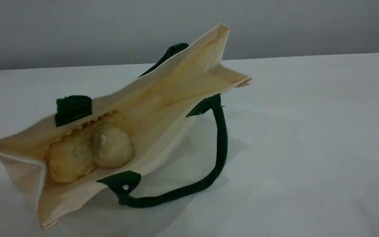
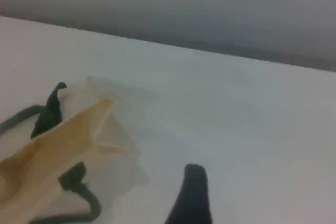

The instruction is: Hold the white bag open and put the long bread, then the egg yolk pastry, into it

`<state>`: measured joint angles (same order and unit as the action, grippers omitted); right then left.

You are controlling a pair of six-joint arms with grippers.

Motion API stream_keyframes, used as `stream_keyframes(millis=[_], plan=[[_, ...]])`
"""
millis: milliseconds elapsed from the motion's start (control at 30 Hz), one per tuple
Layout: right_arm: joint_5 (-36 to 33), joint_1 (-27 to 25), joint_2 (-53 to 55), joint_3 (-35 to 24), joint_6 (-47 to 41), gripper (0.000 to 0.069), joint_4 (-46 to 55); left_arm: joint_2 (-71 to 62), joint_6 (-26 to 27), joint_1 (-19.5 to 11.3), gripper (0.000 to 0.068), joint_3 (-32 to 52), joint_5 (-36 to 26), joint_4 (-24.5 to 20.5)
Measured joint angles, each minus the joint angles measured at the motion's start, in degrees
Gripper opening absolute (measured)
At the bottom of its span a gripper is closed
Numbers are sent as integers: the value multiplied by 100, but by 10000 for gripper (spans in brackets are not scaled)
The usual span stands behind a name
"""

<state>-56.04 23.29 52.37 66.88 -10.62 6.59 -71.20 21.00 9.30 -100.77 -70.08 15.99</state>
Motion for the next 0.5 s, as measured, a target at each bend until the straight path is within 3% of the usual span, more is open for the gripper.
stream_keyframes(millis=[200, 500], plan=[[-551, 3, -1256, -146, 12, 591, 0, 1112, -31, 0, 536, 631, -7, 5], [-1402, 7, -2727, -161, 90, 591, 0, 3096, -50, 0, 536, 2248, -1, 5]])
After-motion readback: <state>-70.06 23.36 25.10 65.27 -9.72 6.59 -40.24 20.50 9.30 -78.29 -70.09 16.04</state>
